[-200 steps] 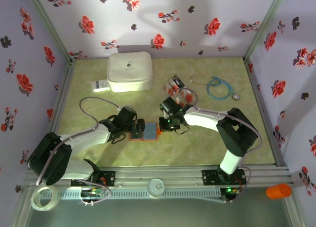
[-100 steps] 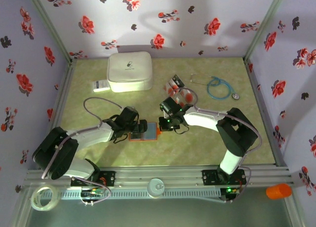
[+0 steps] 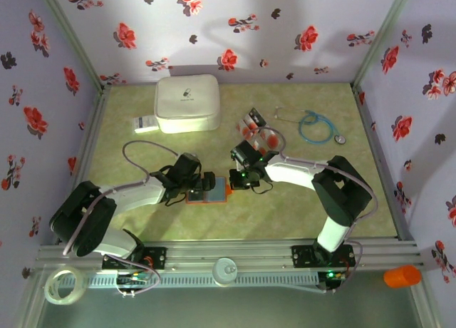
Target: Put the credit cards into the card holder
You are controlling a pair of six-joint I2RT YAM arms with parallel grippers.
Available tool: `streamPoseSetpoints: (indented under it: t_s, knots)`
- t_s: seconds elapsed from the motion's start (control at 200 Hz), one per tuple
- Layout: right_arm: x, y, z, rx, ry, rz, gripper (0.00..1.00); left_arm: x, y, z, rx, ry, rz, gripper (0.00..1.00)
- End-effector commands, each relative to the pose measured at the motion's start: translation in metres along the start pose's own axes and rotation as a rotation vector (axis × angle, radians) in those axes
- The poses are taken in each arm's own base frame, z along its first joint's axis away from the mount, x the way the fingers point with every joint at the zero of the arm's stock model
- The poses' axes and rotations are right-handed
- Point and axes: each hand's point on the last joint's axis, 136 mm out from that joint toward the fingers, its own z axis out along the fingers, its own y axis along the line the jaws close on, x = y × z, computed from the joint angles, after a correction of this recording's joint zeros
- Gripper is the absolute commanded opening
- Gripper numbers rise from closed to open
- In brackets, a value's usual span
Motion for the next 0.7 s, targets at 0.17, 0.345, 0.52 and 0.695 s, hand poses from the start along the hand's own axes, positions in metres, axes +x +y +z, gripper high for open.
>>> streamPoseSetpoints:
  t_s: [0.17,0.345,0.52,0.695]
  knots:
    - [0.004,-0.005,0.009,0.013,0.012,0.01,0.01,-0.01,-0.015,-0.009,0.085,-0.038,0.006,1.0]
    - [0.004,-0.004,0.009,0.01,0.012,0.009,0.01,-0.012,0.003,-0.015,-0.003,-0.055,0.001,1.0]
    - [0.003,-0.004,0.008,0.011,0.011,0.008,0.01,-0.005,0.015,-0.008,-0.054,-0.029,-0.011,1.0]
    - [0.004,-0.005,0.008,0.014,0.013,0.009,0.01,0.0,0.019,-0.001,-0.066,-0.015,-0.014,1.0]
